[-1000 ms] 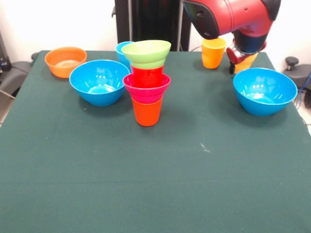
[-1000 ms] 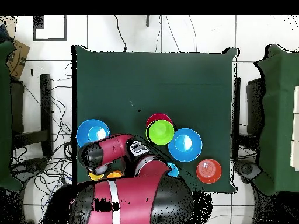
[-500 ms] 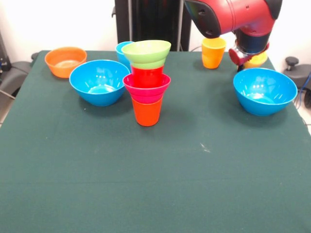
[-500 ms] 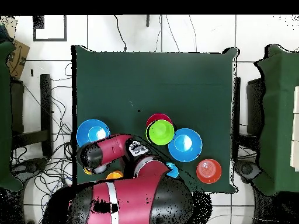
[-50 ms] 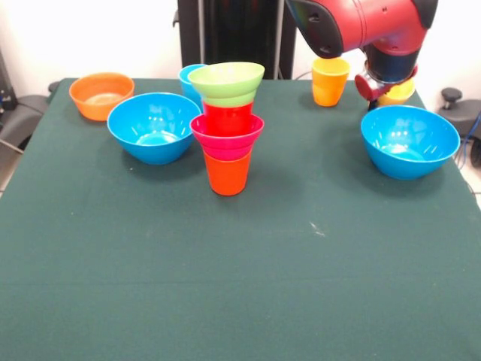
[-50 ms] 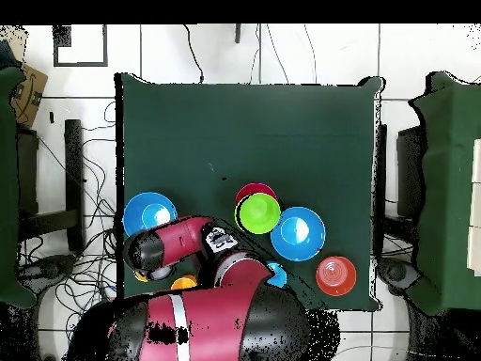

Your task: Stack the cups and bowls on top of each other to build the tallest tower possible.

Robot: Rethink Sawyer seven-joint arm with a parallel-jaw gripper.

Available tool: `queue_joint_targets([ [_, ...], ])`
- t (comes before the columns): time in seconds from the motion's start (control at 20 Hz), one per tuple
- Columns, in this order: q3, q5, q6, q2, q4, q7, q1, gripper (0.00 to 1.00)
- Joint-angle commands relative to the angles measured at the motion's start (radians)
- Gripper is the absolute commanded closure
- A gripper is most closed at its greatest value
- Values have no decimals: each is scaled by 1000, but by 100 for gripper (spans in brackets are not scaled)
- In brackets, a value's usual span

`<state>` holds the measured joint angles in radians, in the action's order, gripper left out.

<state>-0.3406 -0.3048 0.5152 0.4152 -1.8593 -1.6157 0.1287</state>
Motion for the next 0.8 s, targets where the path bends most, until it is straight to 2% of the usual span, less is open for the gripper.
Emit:
queue_joint_targets([
  [0.05,-1,-31,14,-10,46,-53,-10,100],
  [0.2,18,-35,56,27,43,-49,-14,100],
  [0.4,40,-54,114,158,-2,-16,1,100],
  [0.6,37,-66,143,255,-29,35,43,100],
  [0.8,13,-52,202,322,-44,70,84,100],
])
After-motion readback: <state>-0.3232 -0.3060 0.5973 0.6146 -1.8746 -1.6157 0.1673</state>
